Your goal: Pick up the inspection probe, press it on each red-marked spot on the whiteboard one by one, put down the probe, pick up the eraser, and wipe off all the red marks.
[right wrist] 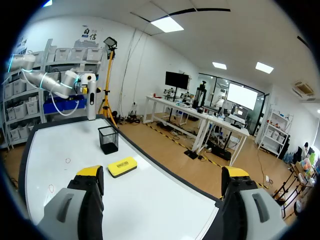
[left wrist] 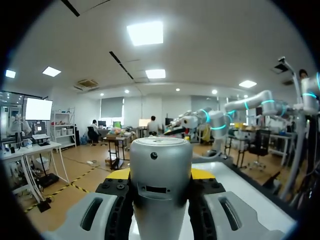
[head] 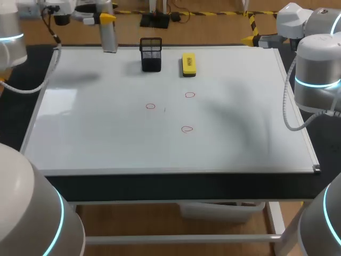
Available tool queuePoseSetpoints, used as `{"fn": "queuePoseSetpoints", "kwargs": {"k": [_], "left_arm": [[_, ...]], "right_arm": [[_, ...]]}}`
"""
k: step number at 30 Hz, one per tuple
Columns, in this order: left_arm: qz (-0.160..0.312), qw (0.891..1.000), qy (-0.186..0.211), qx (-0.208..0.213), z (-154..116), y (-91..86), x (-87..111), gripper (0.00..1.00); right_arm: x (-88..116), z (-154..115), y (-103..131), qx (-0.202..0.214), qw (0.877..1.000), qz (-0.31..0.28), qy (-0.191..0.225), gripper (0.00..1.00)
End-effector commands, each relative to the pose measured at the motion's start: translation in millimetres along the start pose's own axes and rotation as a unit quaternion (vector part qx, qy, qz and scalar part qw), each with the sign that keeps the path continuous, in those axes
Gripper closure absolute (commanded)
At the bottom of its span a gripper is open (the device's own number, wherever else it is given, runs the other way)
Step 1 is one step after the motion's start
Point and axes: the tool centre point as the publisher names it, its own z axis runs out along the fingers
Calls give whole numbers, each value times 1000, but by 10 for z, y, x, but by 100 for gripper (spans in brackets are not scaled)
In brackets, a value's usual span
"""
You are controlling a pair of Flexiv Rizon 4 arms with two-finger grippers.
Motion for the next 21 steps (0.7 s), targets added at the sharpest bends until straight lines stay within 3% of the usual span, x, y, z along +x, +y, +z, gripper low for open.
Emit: {"fn": "queuePoseSetpoints", "kwargs": {"k": [1,21], "left_arm": [[0,986,-165,-2,-127,-24,120,100],[-22,973,-228,-10,-449,163,293,100]], "right_arm": [[-5,4,4,1,1000,0,0,0],[-5,4,4,1,1000,0,0,0]]}}
